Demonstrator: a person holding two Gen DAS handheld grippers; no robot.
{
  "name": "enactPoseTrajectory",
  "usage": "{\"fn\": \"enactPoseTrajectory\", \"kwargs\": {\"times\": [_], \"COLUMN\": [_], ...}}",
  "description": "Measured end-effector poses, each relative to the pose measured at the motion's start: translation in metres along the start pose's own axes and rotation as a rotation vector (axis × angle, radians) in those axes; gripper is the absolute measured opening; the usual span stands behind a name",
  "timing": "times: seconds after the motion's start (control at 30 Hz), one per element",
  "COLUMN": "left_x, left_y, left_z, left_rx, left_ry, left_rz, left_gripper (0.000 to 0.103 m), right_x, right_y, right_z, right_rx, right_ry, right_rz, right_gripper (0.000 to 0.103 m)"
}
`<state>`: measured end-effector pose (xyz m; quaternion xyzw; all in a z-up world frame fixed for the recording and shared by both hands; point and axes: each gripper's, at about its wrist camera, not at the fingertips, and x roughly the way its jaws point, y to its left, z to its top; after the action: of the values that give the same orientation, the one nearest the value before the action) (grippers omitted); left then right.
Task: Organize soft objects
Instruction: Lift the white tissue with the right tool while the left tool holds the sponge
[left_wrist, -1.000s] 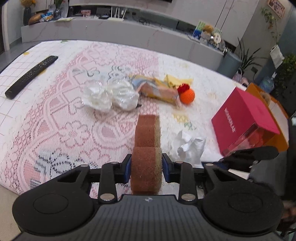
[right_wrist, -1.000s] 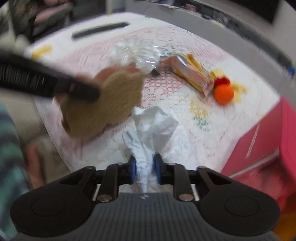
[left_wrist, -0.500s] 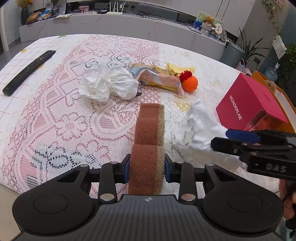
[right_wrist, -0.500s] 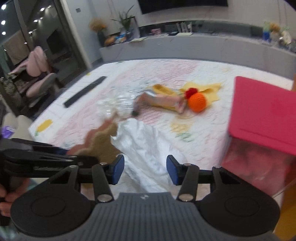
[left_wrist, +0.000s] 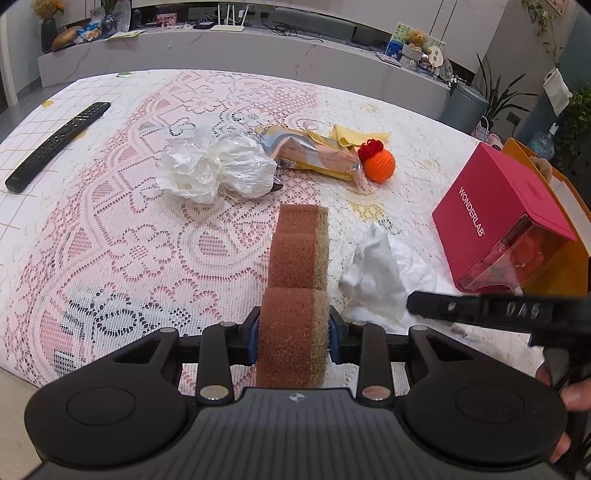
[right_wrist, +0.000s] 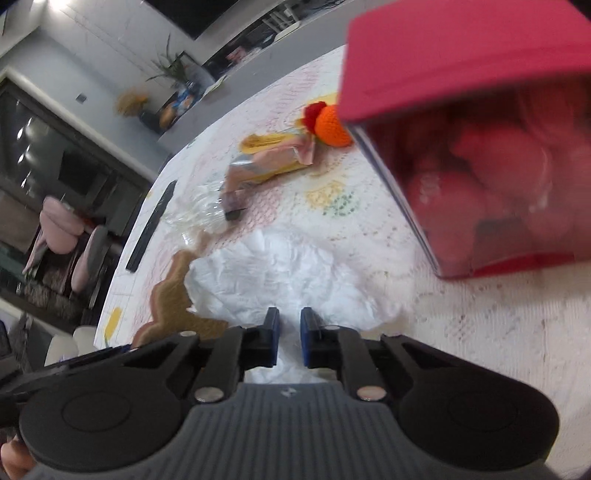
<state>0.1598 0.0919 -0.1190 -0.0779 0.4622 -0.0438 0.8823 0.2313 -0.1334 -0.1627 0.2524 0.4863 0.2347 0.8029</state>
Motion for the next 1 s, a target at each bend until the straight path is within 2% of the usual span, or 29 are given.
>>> {"fn": "enactPoseTrajectory", "kwargs": {"times": [0.1, 0.27, 0.4, 0.43, 0.47, 0.5, 0.53, 0.67, 0.77, 0.87, 1.0], "left_x": [0.0, 0.001, 0.002, 0.002, 0.002, 0.002, 0.002, 0.003, 0.008, 0.012, 0.013], "left_y": [0.001, 0.001, 0.002, 0.001, 0.002, 0.002, 0.002, 0.001, 0.003, 0.003, -0.001], "left_z": [0.0, 0.0, -0.001, -0.001, -0.001, -0.001, -0.001, -0.001, -0.001, -0.001, -0.002], "left_rx": [-0.006, -0.004, -0.008, -0.009, -0.009, -0.009, -0.009, -0.007, -0.011, -0.008, 0.016], "left_ry": [0.002, 0.002, 0.005, 0.006, 0.006, 0.007, 0.007, 0.014, 0.04, 0.057, 0.054], "left_rz": [-0.004, -0.004, -0.007, -0.007, -0.008, -0.009, -0.009, -0.009, -0.007, 0.003, 0.027], "left_gripper": [0.038, 0.038, 0.038, 0.038, 0.038, 0.038, 0.038, 0.038, 0.038, 0.039, 0.04], "right_x": [0.002, 0.011, 0.016, 0.014, 0.015, 0.003, -0.002, -0.001, -0.001, 0.0, 0.003], "right_y": [0.023, 0.069, 0.084, 0.082, 0.084, 0.076, 0.072, 0.054, 0.041, 0.041, 0.053], "right_z": [-0.01, -0.04, -0.058, -0.061, -0.063, -0.065, -0.064, -0.053, -0.046, -0.05, -0.063], "right_rx": [-0.151, -0.522, -0.692, -0.714, -0.733, -0.744, -0.747, -0.64, -0.547, -0.553, -0.636], "right_ry": [-0.028, -0.104, -0.15, -0.16, -0.177, -0.193, -0.201, -0.164, -0.153, -0.165, -0.189], "right_rz": [-0.066, -0.251, -0.348, -0.366, -0.397, -0.418, -0.422, -0.375, -0.318, -0.309, -0.315], "right_gripper": [0.009, 0.011, 0.016, 0.03, 0.04, 0.057, 0.065, 0.078, 0.078, 0.072, 0.051]}}
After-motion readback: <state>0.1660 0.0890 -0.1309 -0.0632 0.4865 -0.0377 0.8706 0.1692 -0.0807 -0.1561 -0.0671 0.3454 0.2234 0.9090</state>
